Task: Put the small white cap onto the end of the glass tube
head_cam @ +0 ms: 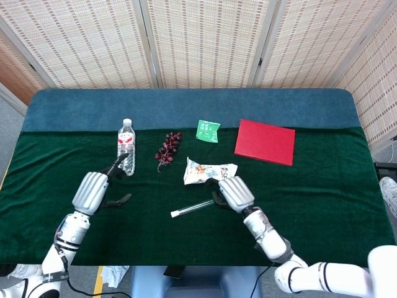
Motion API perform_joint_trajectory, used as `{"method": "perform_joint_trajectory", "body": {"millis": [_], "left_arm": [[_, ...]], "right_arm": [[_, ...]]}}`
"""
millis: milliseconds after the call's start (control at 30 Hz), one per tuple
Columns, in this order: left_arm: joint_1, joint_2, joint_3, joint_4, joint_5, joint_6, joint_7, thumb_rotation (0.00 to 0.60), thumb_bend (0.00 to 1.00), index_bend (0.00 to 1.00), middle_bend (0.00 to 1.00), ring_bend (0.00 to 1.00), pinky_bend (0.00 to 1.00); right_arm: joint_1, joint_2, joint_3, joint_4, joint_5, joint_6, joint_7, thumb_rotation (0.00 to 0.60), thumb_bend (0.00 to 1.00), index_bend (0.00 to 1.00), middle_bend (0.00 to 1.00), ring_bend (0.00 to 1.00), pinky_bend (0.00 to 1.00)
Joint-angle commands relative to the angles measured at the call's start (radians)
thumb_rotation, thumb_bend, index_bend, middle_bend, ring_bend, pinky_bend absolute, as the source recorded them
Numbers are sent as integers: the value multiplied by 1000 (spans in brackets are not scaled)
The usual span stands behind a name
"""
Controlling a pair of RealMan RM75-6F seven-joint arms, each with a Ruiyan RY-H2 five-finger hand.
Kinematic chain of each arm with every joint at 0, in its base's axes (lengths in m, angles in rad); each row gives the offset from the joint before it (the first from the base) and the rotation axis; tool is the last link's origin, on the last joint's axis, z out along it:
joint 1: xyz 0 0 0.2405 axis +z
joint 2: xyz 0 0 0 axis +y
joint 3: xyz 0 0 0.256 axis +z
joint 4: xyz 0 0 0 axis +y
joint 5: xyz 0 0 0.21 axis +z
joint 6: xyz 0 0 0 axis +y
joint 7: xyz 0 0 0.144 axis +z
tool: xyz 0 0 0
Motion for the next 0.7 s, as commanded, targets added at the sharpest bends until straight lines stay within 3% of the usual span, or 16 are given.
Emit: {"method": "perform_joint_trajectory", "body": {"millis": [33, 100, 167, 267, 333, 400, 500, 700], "left_arm": [[30, 20, -7, 20, -51, 33, 68, 600, 295, 110, 473, 387, 500], [49, 17, -10, 54, -80, 67, 133, 600, 298, 166, 459, 352, 462], [66, 22, -7, 75, -110, 86, 194, 600, 299, 170, 429, 311, 388], [90, 58, 6, 62, -150, 87, 244, 600, 298, 158, 368, 224, 234], [114, 81, 16, 46, -159, 103, 250, 600, 298, 141, 332, 175, 170], [141, 95, 26, 30, -158, 126, 241, 600, 298, 130, 314, 159, 152], [194, 113, 50, 6, -136, 184, 221, 600, 298, 115, 290, 135, 110], [291, 124, 100, -28, -56, 301, 184, 600, 297, 105, 266, 112, 65]], "right_arm": [[-95, 161, -10, -108, -101, 142, 22, 600, 675, 362, 910, 1000, 1000], [-132, 225, -18, -132, -122, 185, 30, 600, 675, 362, 817, 958, 980], [-164, 280, -30, -137, -140, 221, 18, 600, 675, 362, 686, 830, 867], [-206, 347, -53, -152, -150, 249, 5, 600, 675, 329, 450, 549, 572], [-235, 396, -70, -163, -158, 256, 34, 600, 675, 237, 279, 345, 348], [-261, 428, -82, -157, -169, 273, 61, 599, 675, 141, 155, 215, 212], [-305, 462, -105, -142, -187, 296, 122, 596, 675, 71, 80, 134, 145], [-401, 474, -146, -114, -228, 385, 178, 593, 676, 57, 46, 84, 70]]}}
